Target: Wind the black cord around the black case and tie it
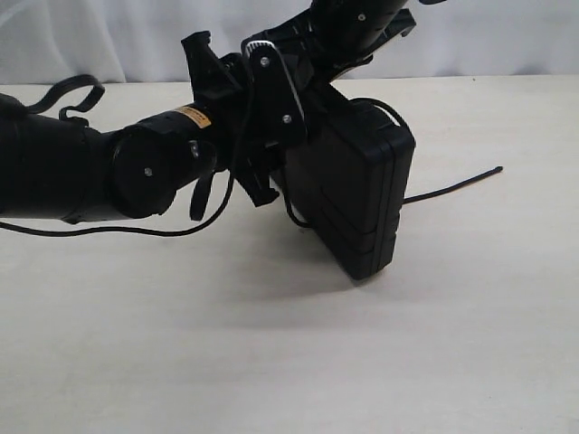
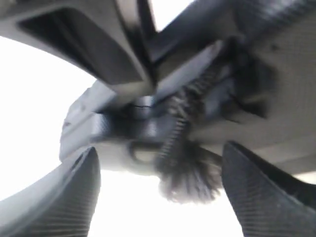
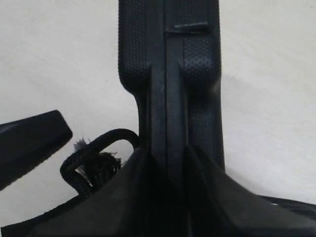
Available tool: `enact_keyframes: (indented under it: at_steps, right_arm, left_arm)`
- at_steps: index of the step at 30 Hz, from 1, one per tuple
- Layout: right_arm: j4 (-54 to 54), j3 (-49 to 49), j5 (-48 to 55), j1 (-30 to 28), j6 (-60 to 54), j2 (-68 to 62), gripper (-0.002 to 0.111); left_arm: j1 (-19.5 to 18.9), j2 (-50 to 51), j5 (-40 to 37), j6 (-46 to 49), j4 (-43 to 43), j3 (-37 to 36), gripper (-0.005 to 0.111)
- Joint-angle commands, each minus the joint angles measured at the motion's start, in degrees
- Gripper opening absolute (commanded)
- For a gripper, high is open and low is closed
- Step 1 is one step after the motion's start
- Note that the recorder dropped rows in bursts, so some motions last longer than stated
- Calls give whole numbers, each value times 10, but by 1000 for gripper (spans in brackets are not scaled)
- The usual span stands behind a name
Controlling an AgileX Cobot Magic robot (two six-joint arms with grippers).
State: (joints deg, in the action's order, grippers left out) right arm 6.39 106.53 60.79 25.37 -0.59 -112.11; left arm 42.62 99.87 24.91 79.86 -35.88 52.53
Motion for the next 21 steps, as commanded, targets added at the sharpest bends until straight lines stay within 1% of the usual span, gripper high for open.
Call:
enact_keyframes:
  at_steps: [1,3,6,8,9,10,13,17,20,21]
  right_arm:
    - [2,-3,1,1,-3,-5,4]
    - [2,-3,1,1,-3,-5,4]
    - [2,-3,1,1,-3,-5,4]
    - [2,-3,2,1,-3,-5,4]
    - [2,-3,2,1,-3,-5,4]
    - [2,-3,2,1,-3,-5,4]
    - [2,-3,3,1,-3,-5,4]
    - [2,-3,3,1,-3,-5,4]
    - [4,-3,3,1,-3,-5,4]
    - [4,-3,3,1,-3,-5,4]
  left_arm:
    - [0,-4,-25,9,-12,2,64]
    - [-7,-4,-23,9,-13,2,53]
    - [-13,-4,-14,9,-8,2,26]
    - [-13,-4,-4,9,-8,2,11]
    - [-13,-4,-4,9,-3,2,4]
    - [-12,-4,-4,9,3,2,-1]
    - [-12,-4,-4,-23,50,2,0]
    - [-12,-4,-4,-124,162,2,0]
    - [-12,-3,-5,-181,240,2,0]
    - [-12,-2,-5,-189,253,2,0]
